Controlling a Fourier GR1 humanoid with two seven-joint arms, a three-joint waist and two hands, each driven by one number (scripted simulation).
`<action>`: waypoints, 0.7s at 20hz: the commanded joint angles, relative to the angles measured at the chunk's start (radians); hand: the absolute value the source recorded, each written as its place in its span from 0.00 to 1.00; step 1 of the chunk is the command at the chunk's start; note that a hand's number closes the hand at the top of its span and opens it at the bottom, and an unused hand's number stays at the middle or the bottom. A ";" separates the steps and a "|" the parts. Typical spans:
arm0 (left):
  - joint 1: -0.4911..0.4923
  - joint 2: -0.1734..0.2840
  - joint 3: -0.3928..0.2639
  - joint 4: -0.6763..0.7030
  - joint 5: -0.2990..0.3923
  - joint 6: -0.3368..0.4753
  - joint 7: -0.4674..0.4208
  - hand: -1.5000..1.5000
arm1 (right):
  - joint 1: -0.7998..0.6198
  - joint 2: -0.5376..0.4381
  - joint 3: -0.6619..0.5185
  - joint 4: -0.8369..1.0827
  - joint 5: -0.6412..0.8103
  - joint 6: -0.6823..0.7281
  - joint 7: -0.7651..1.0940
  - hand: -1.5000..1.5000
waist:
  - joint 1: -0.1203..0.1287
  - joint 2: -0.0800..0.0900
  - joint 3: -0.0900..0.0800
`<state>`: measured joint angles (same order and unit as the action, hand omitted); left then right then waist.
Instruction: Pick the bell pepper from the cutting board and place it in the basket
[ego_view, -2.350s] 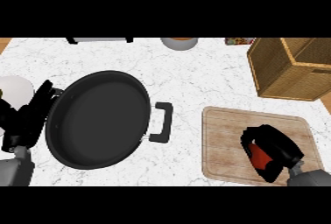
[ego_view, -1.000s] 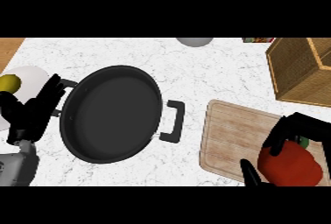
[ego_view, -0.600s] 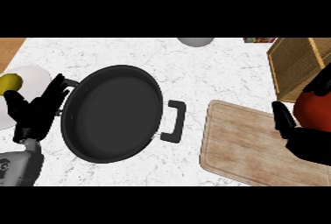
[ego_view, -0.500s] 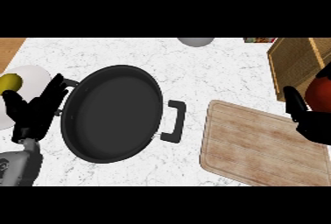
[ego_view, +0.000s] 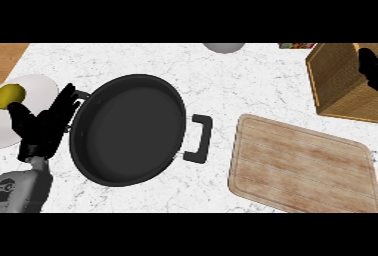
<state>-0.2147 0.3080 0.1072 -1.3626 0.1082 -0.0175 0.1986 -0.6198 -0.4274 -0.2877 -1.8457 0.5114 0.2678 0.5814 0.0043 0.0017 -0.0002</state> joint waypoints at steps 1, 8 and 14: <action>0.011 -0.024 -0.015 -0.039 -0.022 0.021 0.018 0.50 | 0.015 -0.061 -0.061 0.176 -0.018 -0.022 -0.168 1.00 | 0.002 0.000 0.001; -0.034 -0.002 0.022 -0.006 0.003 -0.023 0.026 0.50 | -0.034 -0.126 -0.129 0.462 -0.035 -0.102 -0.389 1.00 | 0.005 0.002 0.001; -0.002 -0.007 0.017 -0.040 -0.006 -0.025 0.039 0.50 | -0.003 -0.084 -0.180 0.566 0.060 -0.333 -0.404 1.00 | 0.011 0.005 0.001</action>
<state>-0.2109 0.2962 0.1175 -1.4038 0.0956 -0.0336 0.2335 -0.6118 -0.5106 -0.4061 -1.3622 0.5105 0.0809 0.1649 0.0103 0.0032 0.0005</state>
